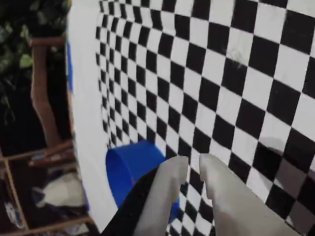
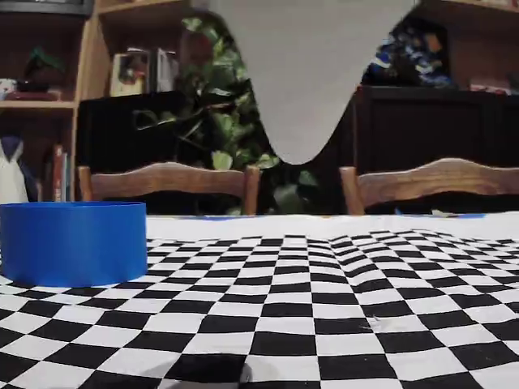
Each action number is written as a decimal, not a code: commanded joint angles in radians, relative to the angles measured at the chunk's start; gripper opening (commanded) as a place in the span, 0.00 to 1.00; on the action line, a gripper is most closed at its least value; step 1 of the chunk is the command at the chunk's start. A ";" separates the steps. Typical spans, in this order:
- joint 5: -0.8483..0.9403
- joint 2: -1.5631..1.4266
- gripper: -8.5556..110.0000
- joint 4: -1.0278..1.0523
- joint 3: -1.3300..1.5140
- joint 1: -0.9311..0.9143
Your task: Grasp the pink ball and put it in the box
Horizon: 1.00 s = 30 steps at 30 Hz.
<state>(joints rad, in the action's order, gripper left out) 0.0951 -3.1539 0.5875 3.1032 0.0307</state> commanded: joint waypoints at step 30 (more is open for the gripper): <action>-0.021 -0.098 0.07 0.219 0.009 0.018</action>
<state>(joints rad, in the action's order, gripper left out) 0.0798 -3.2336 0.8023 3.1048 0.0506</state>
